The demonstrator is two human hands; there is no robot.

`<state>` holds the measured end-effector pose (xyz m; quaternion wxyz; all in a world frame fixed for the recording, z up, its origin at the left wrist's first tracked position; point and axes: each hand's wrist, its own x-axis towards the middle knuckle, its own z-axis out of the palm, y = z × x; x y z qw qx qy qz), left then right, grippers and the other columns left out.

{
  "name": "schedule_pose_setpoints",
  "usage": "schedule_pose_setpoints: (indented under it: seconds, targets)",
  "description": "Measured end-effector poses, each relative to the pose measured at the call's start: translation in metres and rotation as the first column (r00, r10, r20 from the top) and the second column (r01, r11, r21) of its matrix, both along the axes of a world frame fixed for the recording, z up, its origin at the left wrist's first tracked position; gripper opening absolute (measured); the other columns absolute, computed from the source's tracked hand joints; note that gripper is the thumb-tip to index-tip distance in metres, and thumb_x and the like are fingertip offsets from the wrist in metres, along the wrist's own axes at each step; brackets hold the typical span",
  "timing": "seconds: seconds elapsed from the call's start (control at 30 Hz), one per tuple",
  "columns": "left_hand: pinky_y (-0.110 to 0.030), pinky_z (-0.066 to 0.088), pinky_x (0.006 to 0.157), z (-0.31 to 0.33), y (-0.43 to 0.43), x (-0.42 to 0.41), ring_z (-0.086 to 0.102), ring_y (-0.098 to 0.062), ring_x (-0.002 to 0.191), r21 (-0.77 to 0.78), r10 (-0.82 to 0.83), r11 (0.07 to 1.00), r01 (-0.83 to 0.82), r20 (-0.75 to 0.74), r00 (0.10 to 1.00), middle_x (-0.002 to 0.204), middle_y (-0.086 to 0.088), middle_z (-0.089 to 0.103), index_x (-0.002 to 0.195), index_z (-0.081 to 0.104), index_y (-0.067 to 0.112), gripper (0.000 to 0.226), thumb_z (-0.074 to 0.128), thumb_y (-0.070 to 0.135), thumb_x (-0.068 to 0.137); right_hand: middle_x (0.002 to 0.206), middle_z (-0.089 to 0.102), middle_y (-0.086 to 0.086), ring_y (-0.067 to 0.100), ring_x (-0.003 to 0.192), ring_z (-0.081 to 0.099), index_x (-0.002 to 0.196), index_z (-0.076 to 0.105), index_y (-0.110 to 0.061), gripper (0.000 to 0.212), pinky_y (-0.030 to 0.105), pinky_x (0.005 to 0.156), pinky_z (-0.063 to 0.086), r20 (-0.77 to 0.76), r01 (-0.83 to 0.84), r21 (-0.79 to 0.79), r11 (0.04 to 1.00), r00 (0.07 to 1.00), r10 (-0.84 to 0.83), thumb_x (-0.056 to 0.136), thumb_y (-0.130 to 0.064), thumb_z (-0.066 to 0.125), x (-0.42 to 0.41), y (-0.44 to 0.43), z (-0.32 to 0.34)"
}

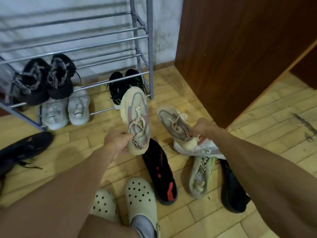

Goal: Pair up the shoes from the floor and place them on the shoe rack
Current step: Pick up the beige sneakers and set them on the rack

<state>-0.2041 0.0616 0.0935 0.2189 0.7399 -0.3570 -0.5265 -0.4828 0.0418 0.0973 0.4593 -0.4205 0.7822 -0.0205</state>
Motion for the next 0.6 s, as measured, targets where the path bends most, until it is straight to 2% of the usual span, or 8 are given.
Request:
schedule_pose_setpoints:
  seconds: [0.1, 0.17, 0.23, 0.3, 0.37, 0.43, 0.53, 0.6]
  targets:
    - [-0.039, 0.059, 0.07, 0.018, -0.006, 0.007, 0.063, -0.024, 0.07, -0.031, 0.033, 0.999, -0.034, -0.035, 0.999, 0.091, -0.014, 0.069, 0.097, 0.068, 0.005, 0.019, 0.07, 0.017, 0.082, 0.111, 0.064, 0.02, 0.035, 0.093, 0.068, 0.106, 0.063, 0.006, 0.026, 0.045, 0.077, 0.062, 0.118, 0.101, -0.094, 0.99, 0.989, -0.09, 0.087, -0.01, 0.069, 0.012, -0.005, 0.01]
    - [-0.038, 0.057, 0.068, 0.031, -0.011, 0.011, 0.06, -0.022, 0.069, -0.047, 0.057, 0.997, -0.061, -0.08, 0.995, 0.09, -0.012, 0.067, 0.103, 0.065, 0.004, 0.022, 0.069, 0.013, 0.084, 0.118, 0.064, 0.016, 0.034, 0.1, 0.066, 0.116, 0.062, 0.004, 0.03, 0.041, 0.071, 0.062, 0.219, 0.134, -0.163, 0.977, 0.971, -0.097, 0.088, -0.006, 0.066, 0.023, -0.012, 0.02]
    - [-0.041, 0.056, 0.076, 0.043, -0.018, 0.015, 0.06, -0.024, 0.074, -0.059, 0.085, 0.994, -0.093, -0.124, 0.989, 0.094, -0.014, 0.065, 0.103, 0.062, 0.005, 0.02, 0.067, 0.01, 0.085, 0.118, 0.065, 0.017, 0.035, 0.105, 0.064, 0.116, 0.061, 0.002, 0.028, 0.041, 0.071, 0.061, 0.294, 0.144, -0.225, 0.964, 0.953, -0.074, 0.089, -0.004, 0.064, 0.036, -0.021, 0.032]
    - [-0.042, 0.056, 0.078, 0.052, -0.027, 0.024, 0.06, -0.026, 0.078, -0.096, 0.103, 0.988, -0.117, -0.142, 0.984, 0.09, -0.013, 0.064, 0.1, 0.06, 0.006, 0.018, 0.067, 0.011, 0.085, 0.114, 0.068, 0.019, 0.034, 0.102, 0.067, 0.103, 0.064, -0.002, 0.014, 0.043, 0.074, 0.06, 0.342, 0.152, -0.268, 0.951, 0.938, -0.054, 0.089, -0.005, 0.063, 0.048, -0.032, 0.041]
    - [-0.041, 0.058, 0.072, 0.06, -0.041, 0.034, 0.06, -0.028, 0.081, -0.125, 0.102, 0.985, -0.119, -0.131, 0.986, 0.088, -0.014, 0.065, 0.099, 0.061, 0.004, 0.019, 0.069, 0.013, 0.084, 0.109, 0.07, 0.018, 0.031, 0.091, 0.069, 0.094, 0.064, -0.004, 0.005, 0.042, 0.072, 0.06, 0.375, 0.152, -0.292, 0.944, 0.926, -0.033, 0.09, -0.007, 0.063, 0.06, -0.045, 0.049]
    - [-0.04, 0.058, 0.066, 0.066, -0.057, 0.044, 0.059, -0.029, 0.08, -0.137, 0.101, 0.984, -0.115, -0.107, 0.989, 0.085, -0.014, 0.063, 0.091, 0.062, 0.003, 0.015, 0.069, 0.014, 0.084, 0.101, 0.071, 0.017, 0.029, 0.083, 0.068, 0.098, 0.067, 0.001, 0.013, 0.042, 0.073, 0.061, 0.397, 0.148, -0.309, 0.94, 0.918, -0.014, 0.09, -0.008, 0.063, 0.071, -0.062, 0.053]
    - [-0.038, 0.057, 0.06, 0.069, -0.082, 0.053, 0.054, -0.03, 0.082, -0.116, 0.066, 0.99, -0.077, -0.095, 0.993, 0.079, -0.012, 0.058, 0.085, 0.06, 0.002, 0.015, 0.07, 0.012, 0.083, 0.093, 0.069, 0.015, 0.032, 0.085, 0.067, 0.085, 0.066, -0.003, 0.005, 0.048, 0.078, 0.06, 0.427, 0.185, -0.313, 0.931, 0.903, -0.036, 0.089, -0.004, 0.063, 0.088, -0.088, 0.054]
    - [-0.04, 0.057, 0.062, 0.064, -0.097, 0.056, 0.054, -0.029, 0.08, -0.097, 0.055, 0.993, -0.063, -0.087, 0.995, 0.08, -0.012, 0.058, 0.091, 0.061, 0.001, 0.016, 0.07, 0.011, 0.083, 0.098, 0.071, 0.016, 0.036, 0.087, 0.07, 0.088, 0.067, -0.002, 0.004, 0.047, 0.071, 0.061, 0.428, 0.224, -0.307, 0.925, 0.901, -0.076, 0.086, -0.005, 0.067, 0.099, -0.109, 0.052]
